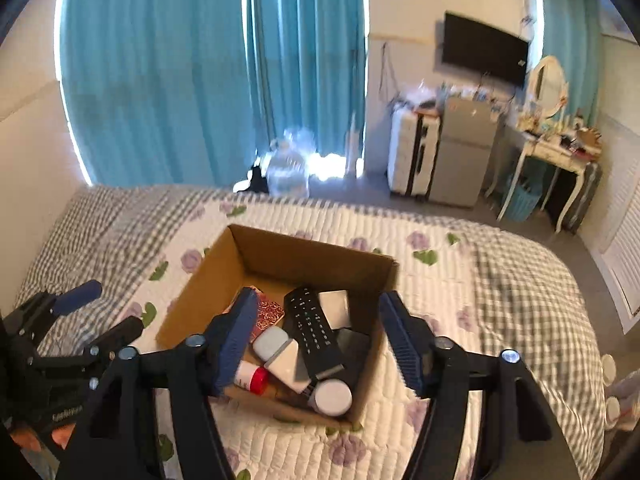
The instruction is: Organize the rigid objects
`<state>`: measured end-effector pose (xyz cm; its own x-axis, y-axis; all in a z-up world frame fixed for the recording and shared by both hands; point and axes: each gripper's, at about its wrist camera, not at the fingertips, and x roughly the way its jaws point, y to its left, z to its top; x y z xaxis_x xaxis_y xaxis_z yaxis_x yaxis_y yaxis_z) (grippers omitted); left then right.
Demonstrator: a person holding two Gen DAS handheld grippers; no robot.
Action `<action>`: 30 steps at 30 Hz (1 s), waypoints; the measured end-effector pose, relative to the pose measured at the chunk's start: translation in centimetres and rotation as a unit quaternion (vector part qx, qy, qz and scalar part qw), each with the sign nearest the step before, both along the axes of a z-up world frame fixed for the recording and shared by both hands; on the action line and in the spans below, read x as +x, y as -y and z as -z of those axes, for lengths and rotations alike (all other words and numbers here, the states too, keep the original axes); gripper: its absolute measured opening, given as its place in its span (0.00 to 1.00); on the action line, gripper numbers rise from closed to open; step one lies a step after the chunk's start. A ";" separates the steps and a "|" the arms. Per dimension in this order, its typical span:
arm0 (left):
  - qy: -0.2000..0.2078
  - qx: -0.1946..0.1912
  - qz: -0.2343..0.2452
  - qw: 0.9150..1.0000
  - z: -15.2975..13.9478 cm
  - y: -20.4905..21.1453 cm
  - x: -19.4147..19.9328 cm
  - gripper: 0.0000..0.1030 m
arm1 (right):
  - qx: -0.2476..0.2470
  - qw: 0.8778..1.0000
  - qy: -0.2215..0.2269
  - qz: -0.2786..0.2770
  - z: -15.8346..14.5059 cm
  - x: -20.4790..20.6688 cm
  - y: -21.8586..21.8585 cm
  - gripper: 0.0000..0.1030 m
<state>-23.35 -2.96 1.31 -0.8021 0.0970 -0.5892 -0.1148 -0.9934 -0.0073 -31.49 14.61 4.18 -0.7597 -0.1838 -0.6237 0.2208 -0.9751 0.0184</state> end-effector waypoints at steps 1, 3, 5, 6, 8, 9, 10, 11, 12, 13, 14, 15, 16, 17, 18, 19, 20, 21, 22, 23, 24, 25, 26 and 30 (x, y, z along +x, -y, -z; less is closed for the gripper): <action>-0.010 0.001 -0.002 1.000 -0.3 0.0 0.6 0.76 | 0.003 1.000 -0.011 0.006 -0.2 1.2 -0.3 0.67; -0.037 -0.001 0.000 0.999 -1.3 -0.4 2.1 0.76 | 0.013 0.999 -0.030 0.012 -0.6 3.3 -0.6 0.70; -0.062 -0.015 -0.005 0.998 -2.1 -0.9 3.1 0.79 | 0.030 0.998 -0.057 0.021 -0.8 5.7 -1.0 0.79; -0.071 -0.017 -0.008 0.997 -2.4 -1.1 3.6 0.79 | 0.033 0.997 -0.070 0.027 -0.9 6.7 -1.2 0.82; -0.086 -0.005 -0.023 0.996 -3.0 -1.4 4.6 0.80 | 0.029 0.995 -0.086 0.036 -0.8 8.1 -1.5 0.92; -0.090 0.000 -0.030 0.995 -3.2 -1.2 4.9 0.80 | 0.020 0.994 -0.096 0.042 -0.6 9.0 -1.8 0.93; -0.095 0.001 -0.040 0.995 -3.2 -1.4 5.3 0.81 | 0.011 0.994 -0.104 0.042 -0.4 9.5 -2.1 0.98; -0.100 0.001 -0.047 0.994 -3.1 -1.7 5.8 0.81 | 0.003 0.993 -0.114 0.044 0.0 10.2 -2.2 1.00; -0.102 0.000 -0.050 0.994 -2.9 -1.8 6.1 0.82 | -0.002 0.992 -0.120 0.045 0.4 10.7 -2.3 1.00; -0.104 -0.002 -0.048 0.993 -2.5 -2.2 6.6 0.82 | -0.005 0.992 -0.121 0.045 0.8 11.0 -2.3 1.00; -0.105 0.002 -0.045 0.993 -2.1 -2.4 7.0 0.82 | -0.008 0.992 -0.120 0.047 1.2 11.0 -2.3 1.00; -0.108 0.005 -0.040 0.993 -1.6 -2.5 7.4 0.82 | -0.017 0.991 -0.122 0.053 1.9 11.3 -2.4 1.00; -0.111 0.011 -0.035 0.993 -1.1 -2.6 7.8 0.82 | -0.021 0.990 -0.124 0.056 2.4 11.6 -2.6 1.00; -0.113 0.021 -0.039 0.993 -0.3 -2.5 8.2 0.82 | -0.023 0.990 -0.127 0.058 2.8 11.8 -2.8 1.00; -0.110 0.032 -0.042 0.992 0.4 -2.2 8.5 0.82 | -0.018 0.989 -0.136 0.063 3.5 12.2 -2.8 1.00; -0.105 0.045 -0.045 0.992 1.1 -1.9 8.9 0.82 | -0.012 0.988 -0.139 0.065 4.0 12.4 -2.8 1.00; -0.098 0.049 -0.047 0.993 1.9 -1.7 9.0 0.82 | -0.009 0.988 -0.140 0.065 4.5 12.5 -2.8 1.00; -0.093 0.047 -0.046 0.993 2.6 -1.7 9.0 0.82 | -0.011 0.988 -0.137 0.065 5.1 12.6 -3.0 1.00; -0.090 0.039 -0.044 0.994 3.1 -1.9 9.1 0.82 | -0.017 0.988 -0.136 0.068 5.6 12.8 -3.2 1.00; -0.087 0.029 -0.036 0.995 3.5 -2.3 9.1 0.82 | -0.021 0.988 -0.133 0.072 6.0 12.9 -3.5 1.00; -0.086 0.019 -0.031 0.996 3.8 -2.6 9.2 0.82 | -0.027 0.989 -0.126 0.073 6.5 12.9 -3.7 1.00; -0.087 0.014 -0.028 0.996 3.9 -2.9 9.3 0.82 | -0.029 0.989 -0.123 0.075 6.8 12.9 -3.9 1.00; -0.088 0.016 -0.024 0.996 4.1 -3.0 9.5 0.82 | -0.029 0.989 -0.119 0.078 7.1 12.9 -4.0 1.00; -0.075 0.018 -0.020 0.997 4.4 -3.5 9.9 0.82 | -0.036 0.990 -0.106 0.080 7.8 12.6 -4.5 1.00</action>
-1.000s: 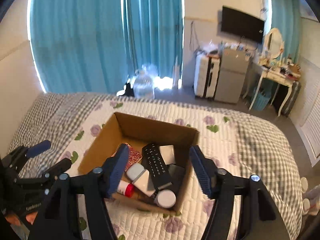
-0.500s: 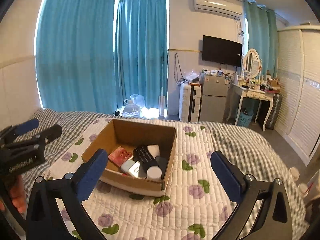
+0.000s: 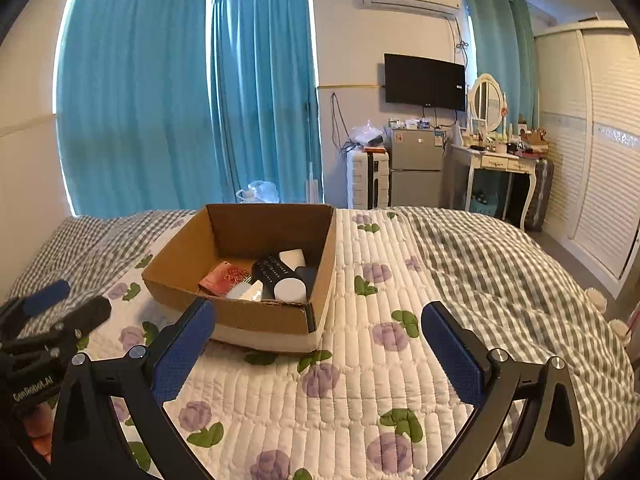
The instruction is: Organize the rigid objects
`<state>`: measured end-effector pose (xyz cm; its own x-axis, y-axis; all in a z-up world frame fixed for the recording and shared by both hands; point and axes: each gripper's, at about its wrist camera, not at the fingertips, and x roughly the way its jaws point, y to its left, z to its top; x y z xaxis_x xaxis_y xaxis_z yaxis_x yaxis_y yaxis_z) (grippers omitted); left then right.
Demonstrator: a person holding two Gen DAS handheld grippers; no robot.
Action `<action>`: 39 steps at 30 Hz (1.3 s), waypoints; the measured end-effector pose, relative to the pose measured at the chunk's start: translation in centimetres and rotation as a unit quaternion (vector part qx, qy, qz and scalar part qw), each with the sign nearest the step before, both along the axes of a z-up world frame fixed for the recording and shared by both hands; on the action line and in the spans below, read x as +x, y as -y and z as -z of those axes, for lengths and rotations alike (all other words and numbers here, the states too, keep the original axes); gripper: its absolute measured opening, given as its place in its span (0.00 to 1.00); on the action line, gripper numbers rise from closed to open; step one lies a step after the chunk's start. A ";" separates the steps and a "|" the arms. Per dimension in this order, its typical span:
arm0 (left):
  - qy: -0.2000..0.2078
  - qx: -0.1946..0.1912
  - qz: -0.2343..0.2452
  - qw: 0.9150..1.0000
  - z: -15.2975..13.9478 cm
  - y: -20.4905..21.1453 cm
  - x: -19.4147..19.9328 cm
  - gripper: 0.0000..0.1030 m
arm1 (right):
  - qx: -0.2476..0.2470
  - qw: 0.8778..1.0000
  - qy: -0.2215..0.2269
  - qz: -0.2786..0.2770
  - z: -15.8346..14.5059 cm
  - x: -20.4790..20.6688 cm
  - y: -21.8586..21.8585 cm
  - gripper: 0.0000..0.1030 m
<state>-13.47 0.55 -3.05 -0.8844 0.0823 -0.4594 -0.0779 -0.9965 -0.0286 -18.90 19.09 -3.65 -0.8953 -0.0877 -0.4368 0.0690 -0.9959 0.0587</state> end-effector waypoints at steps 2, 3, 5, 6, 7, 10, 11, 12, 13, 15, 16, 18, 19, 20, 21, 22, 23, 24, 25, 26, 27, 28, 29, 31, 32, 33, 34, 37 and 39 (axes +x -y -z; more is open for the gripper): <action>-0.013 -0.001 0.003 1.000 -0.3 -0.2 0.4 0.82 | -0.006 1.000 -0.003 -0.002 0.0 0.2 0.0 1.00; -0.015 -0.001 0.005 1.000 -0.4 -0.2 0.6 0.82 | -0.003 1.000 -0.004 -0.003 0.0 0.2 0.2 1.00; -0.018 0.002 0.006 1.000 -0.6 -0.2 0.8 0.82 | 0.005 1.000 -0.004 -0.005 -0.1 0.4 0.4 1.00; -0.018 0.000 0.004 1.000 -0.7 -0.2 0.8 0.82 | 0.008 1.000 -0.004 -0.006 0.0 0.4 0.6 1.00; -0.018 0.001 0.006 1.000 -0.8 -0.2 0.8 0.82 | 0.009 1.000 -0.004 -0.006 0.0 0.5 0.7 1.00; -0.017 0.006 0.005 1.000 -0.9 0.0 0.8 0.82 | 0.011 1.000 -0.003 -0.007 0.1 0.6 0.9 1.00; -0.015 0.008 0.004 1.000 -0.9 0.0 0.8 0.82 | 0.013 1.000 -0.003 -0.006 0.1 0.6 0.9 1.00; -0.014 0.008 0.003 1.000 -0.9 0.1 0.8 0.82 | 0.015 1.000 -0.003 -0.006 0.1 0.6 1.0 1.00; -0.015 0.008 0.003 1.000 -0.9 0.1 0.9 0.82 | 0.017 1.000 -0.002 -0.006 0.1 0.6 1.0 1.00; -0.017 0.006 0.002 1.000 -0.9 0.1 0.9 0.82 | 0.020 1.000 -0.002 -0.004 0.1 0.5 1.0 1.00; -0.016 0.006 0.003 1.000 -0.9 0.1 0.8 0.82 | 0.020 1.000 -0.003 -0.004 0.1 0.6 1.0 1.00; -0.014 0.008 0.004 1.000 -0.9 0.1 0.8 0.82 | 0.022 1.000 -0.004 -0.002 0.1 0.6 1.0 1.00; -0.014 0.008 0.005 1.000 -1.0 0.1 0.8 0.82 | 0.023 1.000 -0.005 -0.001 0.1 0.6 1.0 1.00; -0.015 0.007 0.005 1.000 -1.0 0.1 0.9 0.82 | 0.024 1.000 -0.005 -0.001 0.0 0.6 1.1 1.00; -0.015 0.006 0.006 1.000 -1.0 0.1 0.9 0.82 | 0.026 1.000 -0.006 -0.001 0.1 0.6 1.1 1.00; -0.016 0.003 0.005 1.000 -1.0 0.0 1.0 0.82 | 0.027 1.000 -0.007 0.000 0.1 0.6 1.1 1.00; -0.016 0.001 0.004 1.000 -1.0 0.0 0.9 0.82 | 0.027 1.000 -0.007 -0.001 0.0 0.6 1.1 1.00; -0.017 0.001 0.005 1.000 -1.1 0.0 0.9 0.82 | 0.026 1.000 -0.008 -0.002 0.0 0.6 1.1 1.00; -0.017 0.002 0.005 1.000 -1.1 0.0 0.9 0.82 | 0.026 1.000 -0.008 -0.003 0.0 0.6 1.1 1.00; -0.017 0.003 0.005 1.000 -1.2 0.0 0.8 0.82 | 0.026 1.000 -0.008 -0.003 0.0 0.6 1.2 1.00; -0.016 0.004 0.005 1.000 -1.2 0.1 0.8 0.82 | 0.028 1.000 -0.008 -0.004 0.1 0.5 1.2 1.00; -0.016 0.006 0.006 1.000 -1.2 0.1 0.8 0.82 | 0.029 1.000 -0.008 -0.004 0.0 0.6 1.3 1.00; -0.014 0.006 0.005 1.000 -1.2 0.1 0.8 0.82 | 0.029 1.000 -0.009 -0.004 0.0 0.6 1.3 1.00; -0.012 0.007 0.006 1.000 -1.1 0.2 0.7 0.82 | 0.029 1.000 -0.010 -0.003 0.1 0.6 1.2 1.00; -0.011 0.008 0.005 1.000 -1.1 0.3 0.7 0.82 | 0.028 1.000 -0.010 -0.002 0.1 0.6 1.2 1.00; -0.010 0.009 0.004 1.000 -1.1 0.4 0.7 0.82 | 0.027 1.000 -0.010 0.000 0.1 0.6 1.1 1.00; -0.009 0.011 0.002 1.000 -1.1 0.4 0.6 0.82 | 0.026 1.000 -0.013 0.002 0.1 0.6 1.0 1.00; -0.006 0.015 -0.001 1.000 -1.1 0.6 0.4 0.82 | 0.025 1.000 -0.012 0.003 0.0 0.6 0.9 1.00; -0.004 0.014 -0.002 1.000 -1.1 0.7 0.3 0.82 | 0.025 1.000 -0.013 0.004 0.0 0.6 0.9 1.00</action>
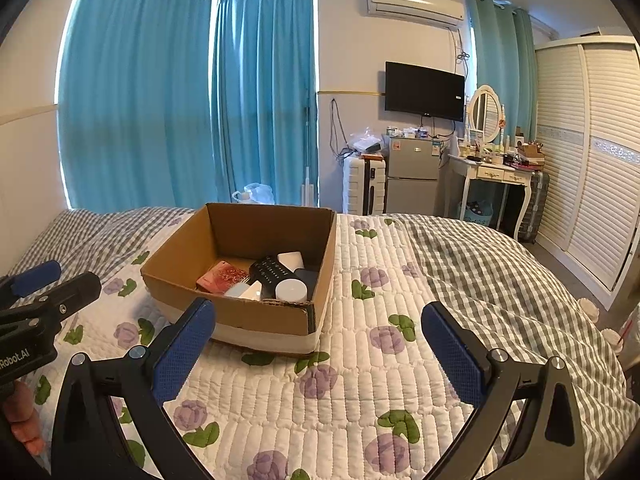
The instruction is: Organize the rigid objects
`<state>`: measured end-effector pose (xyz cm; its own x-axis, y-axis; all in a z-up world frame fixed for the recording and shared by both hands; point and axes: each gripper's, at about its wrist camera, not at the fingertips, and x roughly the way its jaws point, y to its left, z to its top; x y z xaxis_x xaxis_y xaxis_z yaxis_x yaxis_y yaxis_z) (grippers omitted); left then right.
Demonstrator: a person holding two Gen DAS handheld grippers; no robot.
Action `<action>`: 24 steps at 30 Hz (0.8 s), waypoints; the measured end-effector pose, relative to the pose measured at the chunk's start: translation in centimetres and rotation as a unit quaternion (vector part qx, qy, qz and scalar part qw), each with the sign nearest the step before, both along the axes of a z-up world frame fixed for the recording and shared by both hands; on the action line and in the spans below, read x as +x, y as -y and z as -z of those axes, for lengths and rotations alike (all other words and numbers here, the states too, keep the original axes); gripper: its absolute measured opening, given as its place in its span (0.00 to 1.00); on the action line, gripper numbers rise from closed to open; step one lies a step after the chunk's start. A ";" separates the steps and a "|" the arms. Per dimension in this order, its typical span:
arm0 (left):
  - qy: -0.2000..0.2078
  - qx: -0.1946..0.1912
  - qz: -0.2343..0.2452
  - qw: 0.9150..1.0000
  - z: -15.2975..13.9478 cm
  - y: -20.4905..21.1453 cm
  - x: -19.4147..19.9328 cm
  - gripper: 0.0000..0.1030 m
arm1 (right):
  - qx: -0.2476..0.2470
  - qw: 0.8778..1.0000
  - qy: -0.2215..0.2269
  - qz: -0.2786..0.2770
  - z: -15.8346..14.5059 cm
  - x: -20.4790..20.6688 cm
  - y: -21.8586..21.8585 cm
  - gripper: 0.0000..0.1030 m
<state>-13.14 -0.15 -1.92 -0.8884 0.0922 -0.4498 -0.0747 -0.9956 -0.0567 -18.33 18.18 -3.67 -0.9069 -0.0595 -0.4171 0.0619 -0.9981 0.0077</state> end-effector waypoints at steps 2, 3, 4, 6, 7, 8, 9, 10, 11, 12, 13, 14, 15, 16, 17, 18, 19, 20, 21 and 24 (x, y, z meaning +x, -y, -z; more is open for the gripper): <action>0.003 0.000 0.001 1.000 0.0 0.0 -0.1 0.82 | 0.002 1.000 -0.001 0.003 0.0 0.0 0.0 1.00; 0.003 0.000 0.001 1.000 0.0 0.0 0.0 0.82 | 0.003 1.000 -0.001 0.003 0.0 0.0 0.0 1.00; 0.002 0.000 0.001 1.000 0.0 0.0 0.0 0.82 | 0.004 1.000 0.000 0.003 0.0 -0.1 0.0 1.00; -0.001 0.000 0.004 1.000 0.0 -0.1 0.0 0.82 | 0.001 1.000 0.000 0.004 0.0 -0.1 0.0 1.00; -0.001 -0.001 0.004 1.000 0.1 -0.1 0.0 0.82 | 0.000 1.000 0.000 0.004 0.1 -0.1 0.0 1.00; -0.001 -0.002 0.005 1.000 0.1 -0.2 0.0 0.82 | 0.000 1.000 0.000 0.004 0.1 -0.2 0.0 1.00; -0.001 -0.002 0.005 1.000 0.2 -0.2 0.0 0.82 | 0.001 1.000 0.000 0.004 0.1 -0.2 0.0 1.00; 0.001 -0.003 0.006 1.000 0.2 -0.2 0.0 0.82 | 0.002 1.000 0.000 0.004 0.2 -0.2 0.1 1.00; 0.001 -0.003 0.007 1.000 0.3 -0.2 0.0 0.82 | 0.002 1.000 0.001 0.003 0.2 -0.2 0.1 1.00; 0.002 -0.003 0.006 1.000 0.3 -0.2 -0.1 0.82 | 0.001 1.000 0.001 0.003 0.3 -0.1 0.1 1.00; 0.002 -0.003 0.007 1.000 0.3 -0.2 -0.1 0.82 | 0.001 1.000 0.002 0.003 0.3 -0.1 0.1 1.00; 0.002 -0.003 0.007 1.000 0.3 -0.2 -0.2 0.82 | 0.001 1.000 0.002 0.002 0.3 -0.2 0.1 1.00; 0.002 -0.002 0.008 1.000 0.3 -0.1 -0.1 0.82 | 0.001 1.000 0.003 0.002 0.3 -0.2 0.1 1.00; 0.001 -0.002 0.007 1.000 0.3 -0.1 -0.1 0.82 | 0.001 1.000 0.003 0.003 0.3 -0.2 0.1 1.00; 0.000 -0.001 0.007 1.000 0.3 -0.1 -0.1 0.82 | 0.001 1.000 0.004 0.002 0.3 -0.3 0.1 1.00; 0.000 0.000 0.009 1.000 0.3 -0.1 -0.1 0.82 | 0.000 1.000 0.004 0.002 0.3 -0.3 0.1 1.00; 0.001 0.000 0.008 1.000 0.3 -0.1 0.0 0.82 | -0.001 1.000 0.004 0.004 0.3 -0.3 0.0 1.00; 0.001 0.000 0.008 1.000 0.3 -0.1 0.0 0.82 | -0.003 1.000 0.004 0.004 0.4 -0.3 0.0 1.00; 0.002 0.000 0.008 1.000 0.3 -0.1 0.0 0.82 | -0.004 1.000 0.005 0.004 0.4 -0.4 0.0 1.00; 0.005 0.001 0.009 1.000 0.3 -0.2 -0.1 0.82 | -0.003 1.000 0.006 0.005 0.5 -0.3 -0.1 1.00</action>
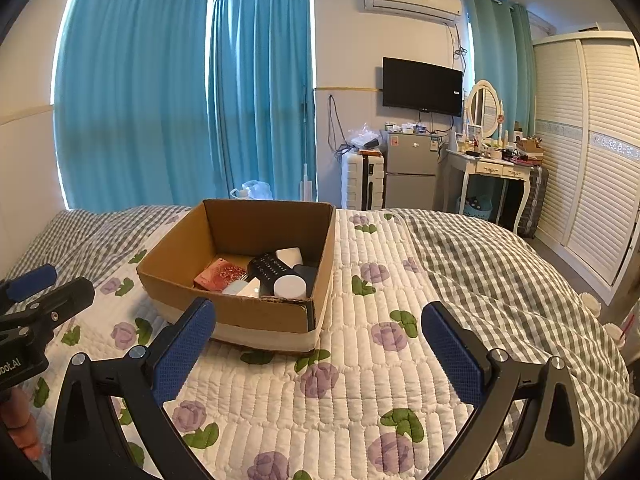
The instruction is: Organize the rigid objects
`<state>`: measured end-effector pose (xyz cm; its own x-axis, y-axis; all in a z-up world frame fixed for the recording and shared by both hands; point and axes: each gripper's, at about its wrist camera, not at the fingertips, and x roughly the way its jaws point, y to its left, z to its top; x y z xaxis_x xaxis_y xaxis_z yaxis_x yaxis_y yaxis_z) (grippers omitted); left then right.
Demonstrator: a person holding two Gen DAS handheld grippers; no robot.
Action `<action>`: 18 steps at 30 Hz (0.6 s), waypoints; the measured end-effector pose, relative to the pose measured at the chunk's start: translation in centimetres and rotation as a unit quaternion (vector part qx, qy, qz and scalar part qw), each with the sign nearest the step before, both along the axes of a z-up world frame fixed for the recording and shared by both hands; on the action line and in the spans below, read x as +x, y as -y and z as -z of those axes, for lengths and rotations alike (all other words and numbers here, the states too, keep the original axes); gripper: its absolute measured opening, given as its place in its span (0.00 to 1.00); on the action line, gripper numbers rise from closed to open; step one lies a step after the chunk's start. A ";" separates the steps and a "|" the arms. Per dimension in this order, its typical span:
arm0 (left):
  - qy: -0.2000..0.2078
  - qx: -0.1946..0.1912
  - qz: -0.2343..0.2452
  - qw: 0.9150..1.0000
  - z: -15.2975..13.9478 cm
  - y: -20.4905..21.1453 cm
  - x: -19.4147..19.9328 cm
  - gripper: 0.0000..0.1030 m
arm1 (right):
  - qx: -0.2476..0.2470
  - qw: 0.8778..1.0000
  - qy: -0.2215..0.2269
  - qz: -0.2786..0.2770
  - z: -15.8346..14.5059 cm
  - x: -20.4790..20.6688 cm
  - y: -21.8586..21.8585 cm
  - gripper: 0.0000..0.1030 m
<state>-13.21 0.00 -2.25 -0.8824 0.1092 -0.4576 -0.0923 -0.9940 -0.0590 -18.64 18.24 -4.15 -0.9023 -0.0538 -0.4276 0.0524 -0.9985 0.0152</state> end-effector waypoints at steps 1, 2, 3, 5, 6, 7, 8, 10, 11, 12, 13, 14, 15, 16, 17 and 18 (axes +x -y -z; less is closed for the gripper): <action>0.000 0.000 0.001 1.000 0.0 0.0 0.0 0.82 | 0.001 1.000 0.000 0.001 0.0 0.0 0.0 1.00; -0.001 -0.001 0.002 1.000 0.0 -0.1 0.1 0.82 | 0.001 1.000 0.000 0.002 0.0 0.0 0.0 1.00; -0.001 -0.001 0.002 1.000 0.0 -0.1 0.1 0.82 | 0.001 1.000 0.001 0.002 0.0 0.0 -0.1 1.00; 0.001 -0.001 0.004 1.000 0.0 -0.1 0.2 0.82 | -0.001 1.000 0.001 0.004 0.0 -0.1 -0.2 1.00; 0.001 0.000 0.004 1.000 0.0 -0.1 0.2 0.82 | -0.001 1.000 0.001 0.004 -0.1 -0.1 -0.2 1.00; 0.001 0.000 0.004 1.000 0.0 -0.1 0.3 0.82 | -0.001 1.000 0.001 0.005 -0.1 -0.1 -0.2 1.00; 0.002 0.001 0.004 1.000 0.0 -0.1 0.3 0.82 | 0.000 1.000 0.000 0.005 -0.1 -0.1 -0.1 1.00; 0.002 0.001 0.004 1.000 0.0 0.0 0.3 0.82 | 0.000 1.000 -0.001 0.004 -0.1 -0.1 0.0 1.00; 0.001 0.001 0.004 1.000 0.0 0.0 0.3 0.82 | 0.000 1.000 -0.001 0.003 -0.1 -0.2 0.0 1.00; 0.002 0.001 0.004 1.000 0.0 0.0 0.3 0.82 | 0.001 1.000 -0.001 0.003 -0.1 -0.2 0.1 1.00; 0.001 0.001 0.003 1.000 0.0 0.0 0.3 0.82 | 0.002 1.000 -0.002 0.003 -0.1 -0.1 0.1 1.00; 0.002 0.002 0.003 1.000 0.0 0.0 0.3 0.82 | 0.002 1.000 -0.001 0.001 0.0 -0.1 0.1 1.00; 0.002 0.001 0.003 1.000 0.1 0.0 0.3 0.82 | 0.002 1.000 -0.001 0.001 0.0 -0.1 0.2 1.00; 0.003 0.000 0.001 1.000 0.1 0.1 0.3 0.82 | 0.002 1.000 0.000 0.001 0.0 -0.2 0.2 1.00; 0.004 0.001 0.001 1.000 0.1 0.1 0.3 0.82 | 0.002 1.000 0.001 0.000 0.0 -0.2 0.3 1.00; 0.004 0.002 0.000 1.000 0.0 0.2 0.3 0.82 | 0.002 1.000 0.001 0.000 0.0 -0.2 0.3 1.00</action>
